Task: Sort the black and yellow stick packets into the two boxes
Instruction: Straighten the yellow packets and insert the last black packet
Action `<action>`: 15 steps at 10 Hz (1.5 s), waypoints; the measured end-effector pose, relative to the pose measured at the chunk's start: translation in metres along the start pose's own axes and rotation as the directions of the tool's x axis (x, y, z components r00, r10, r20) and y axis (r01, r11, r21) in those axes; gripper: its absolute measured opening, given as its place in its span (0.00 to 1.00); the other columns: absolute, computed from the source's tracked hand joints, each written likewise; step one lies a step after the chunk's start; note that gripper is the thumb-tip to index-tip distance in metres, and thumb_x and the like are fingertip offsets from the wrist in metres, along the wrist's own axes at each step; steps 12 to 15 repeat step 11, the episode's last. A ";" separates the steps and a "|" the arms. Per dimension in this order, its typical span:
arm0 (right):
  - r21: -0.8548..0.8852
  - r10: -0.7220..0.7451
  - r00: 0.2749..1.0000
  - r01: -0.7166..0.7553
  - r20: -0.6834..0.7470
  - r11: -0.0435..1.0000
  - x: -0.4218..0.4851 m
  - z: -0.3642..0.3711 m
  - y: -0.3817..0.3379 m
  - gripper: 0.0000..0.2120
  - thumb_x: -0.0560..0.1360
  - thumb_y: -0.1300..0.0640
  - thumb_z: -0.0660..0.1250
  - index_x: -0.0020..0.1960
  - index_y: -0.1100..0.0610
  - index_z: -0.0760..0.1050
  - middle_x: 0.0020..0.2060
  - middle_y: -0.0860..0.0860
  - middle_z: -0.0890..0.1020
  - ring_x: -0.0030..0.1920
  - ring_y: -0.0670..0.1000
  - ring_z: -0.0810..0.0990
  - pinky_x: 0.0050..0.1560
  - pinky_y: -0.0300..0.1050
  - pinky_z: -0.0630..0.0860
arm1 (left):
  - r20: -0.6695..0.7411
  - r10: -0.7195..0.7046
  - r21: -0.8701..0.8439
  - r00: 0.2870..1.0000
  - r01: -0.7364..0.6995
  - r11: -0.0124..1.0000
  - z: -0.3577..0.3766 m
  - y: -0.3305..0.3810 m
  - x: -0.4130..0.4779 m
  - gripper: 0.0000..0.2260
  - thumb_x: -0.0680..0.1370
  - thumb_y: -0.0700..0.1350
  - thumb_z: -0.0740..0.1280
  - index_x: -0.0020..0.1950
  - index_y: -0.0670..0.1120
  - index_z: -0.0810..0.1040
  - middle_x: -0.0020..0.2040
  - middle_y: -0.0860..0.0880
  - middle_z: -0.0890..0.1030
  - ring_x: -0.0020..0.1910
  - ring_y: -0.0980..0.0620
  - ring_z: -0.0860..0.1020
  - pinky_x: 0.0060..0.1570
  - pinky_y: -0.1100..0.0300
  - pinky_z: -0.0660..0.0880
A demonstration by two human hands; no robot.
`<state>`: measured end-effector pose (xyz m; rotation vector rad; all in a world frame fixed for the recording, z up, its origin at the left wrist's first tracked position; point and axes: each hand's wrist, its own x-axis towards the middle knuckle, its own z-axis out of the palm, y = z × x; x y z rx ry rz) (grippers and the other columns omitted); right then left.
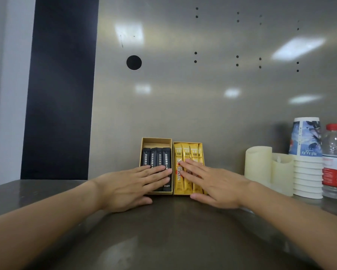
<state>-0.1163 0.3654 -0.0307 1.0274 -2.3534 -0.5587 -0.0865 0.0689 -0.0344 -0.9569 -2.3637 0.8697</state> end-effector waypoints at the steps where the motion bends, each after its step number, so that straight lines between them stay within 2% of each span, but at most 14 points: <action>1: -0.006 0.007 1.000 -0.007 0.008 1.000 0.000 -0.001 -0.002 0.35 0.83 0.35 0.45 0.82 0.50 0.37 0.80 0.46 0.33 0.79 0.46 0.30 0.77 0.42 0.37 | 0.009 -0.002 -0.002 1.000 0.002 1.000 0.002 -0.001 0.000 0.29 0.85 0.59 0.43 0.81 0.52 0.32 0.79 0.55 0.27 0.77 0.58 0.26 0.74 0.54 0.27; 3: -0.011 0.019 1.000 -0.019 -0.018 1.000 0.000 -0.001 -0.004 0.34 0.84 0.36 0.45 0.82 0.49 0.39 0.81 0.47 0.35 0.80 0.47 0.31 0.76 0.44 0.33 | 0.003 -0.006 -0.001 1.000 0.006 1.000 0.002 0.000 -0.002 0.29 0.86 0.59 0.44 0.81 0.52 0.33 0.79 0.55 0.28 0.77 0.57 0.27 0.73 0.52 0.26; 4: -0.033 0.022 0.998 -0.023 -0.052 0.999 -0.001 -0.002 -0.006 0.33 0.84 0.37 0.45 0.83 0.50 0.41 0.81 0.48 0.36 0.80 0.47 0.33 0.74 0.43 0.31 | -0.142 0.009 0.078 0.990 0.002 0.997 0.009 -0.002 -0.006 0.29 0.86 0.59 0.45 0.83 0.49 0.44 0.83 0.51 0.41 0.82 0.51 0.40 0.76 0.45 0.40; 5: -0.034 0.026 0.998 -0.029 -0.065 0.999 0.000 -0.004 -0.010 0.32 0.84 0.38 0.46 0.83 0.50 0.42 0.82 0.48 0.38 0.81 0.47 0.34 0.71 0.42 0.28 | -0.178 -0.007 0.169 0.984 0.038 0.985 0.013 -0.005 -0.008 0.29 0.85 0.59 0.48 0.83 0.46 0.55 0.83 0.47 0.54 0.81 0.47 0.53 0.75 0.44 0.53; 6: -0.018 0.033 0.996 -0.035 -0.088 0.999 0.001 -0.004 -0.012 0.31 0.84 0.39 0.47 0.83 0.50 0.45 0.82 0.49 0.42 0.81 0.48 0.37 0.74 0.44 0.33 | -0.194 0.007 0.171 0.981 0.026 0.985 0.017 -0.005 -0.006 0.29 0.85 0.60 0.47 0.83 0.47 0.52 0.83 0.47 0.52 0.81 0.46 0.52 0.75 0.42 0.52; 7: -0.003 0.042 0.995 -0.043 -0.094 0.999 0.002 -0.005 -0.015 0.31 0.84 0.39 0.47 0.83 0.51 0.48 0.83 0.50 0.45 0.82 0.49 0.41 0.76 0.44 0.37 | -0.211 -0.008 0.193 0.978 0.049 0.980 0.014 -0.003 -0.006 0.29 0.85 0.60 0.49 0.82 0.47 0.55 0.83 0.47 0.54 0.81 0.46 0.54 0.75 0.43 0.55; 8: -0.041 0.046 0.990 -0.052 -0.131 0.998 0.002 -0.006 -0.017 0.30 0.84 0.40 0.48 0.82 0.53 0.55 0.82 0.52 0.53 0.82 0.52 0.50 0.81 0.51 0.51 | -0.250 -0.007 0.183 0.968 0.054 0.982 0.014 -0.001 -0.009 0.29 0.85 0.59 0.51 0.82 0.47 0.57 0.83 0.47 0.55 0.81 0.46 0.55 0.76 0.45 0.59; 9: -0.085 0.048 0.977 -0.067 -0.206 0.994 0.004 -0.010 -0.023 0.28 0.84 0.41 0.50 0.78 0.54 0.64 0.79 0.53 0.65 0.79 0.54 0.62 0.75 0.55 0.68 | -0.277 -0.006 0.177 0.961 0.058 0.983 0.010 0.002 -0.014 0.28 0.85 0.58 0.51 0.82 0.47 0.55 0.83 0.47 0.53 0.82 0.46 0.53 0.79 0.48 0.55; 10: -0.088 0.028 0.964 -0.053 -0.265 0.995 0.009 -0.015 -0.034 0.27 0.83 0.42 0.52 0.77 0.54 0.66 0.77 0.54 0.68 0.77 0.54 0.65 0.73 0.54 0.70 | -0.278 -0.011 0.196 0.960 0.068 0.978 0.004 0.000 -0.025 0.28 0.85 0.58 0.51 0.82 0.47 0.56 0.83 0.46 0.53 0.82 0.46 0.53 0.76 0.48 0.51; 11: -0.085 0.010 0.951 -0.039 -0.309 0.996 0.015 -0.023 -0.049 0.26 0.83 0.42 0.53 0.75 0.55 0.69 0.76 0.53 0.69 0.75 0.54 0.68 0.71 0.53 0.71 | -0.297 -0.079 0.214 0.951 0.148 0.966 -0.007 -0.009 -0.037 0.28 0.85 0.58 0.51 0.81 0.46 0.60 0.83 0.45 0.56 0.81 0.45 0.57 0.74 0.48 0.54; 15: -0.085 0.010 0.951 -0.039 -0.309 0.996 0.015 -0.023 -0.049 0.26 0.83 0.42 0.53 0.75 0.55 0.69 0.76 0.53 0.69 0.75 0.54 0.68 0.71 0.53 0.71 | -0.297 -0.079 0.214 0.951 0.148 0.966 -0.007 -0.009 -0.037 0.28 0.85 0.58 0.51 0.81 0.46 0.60 0.83 0.45 0.56 0.81 0.45 0.57 0.74 0.48 0.54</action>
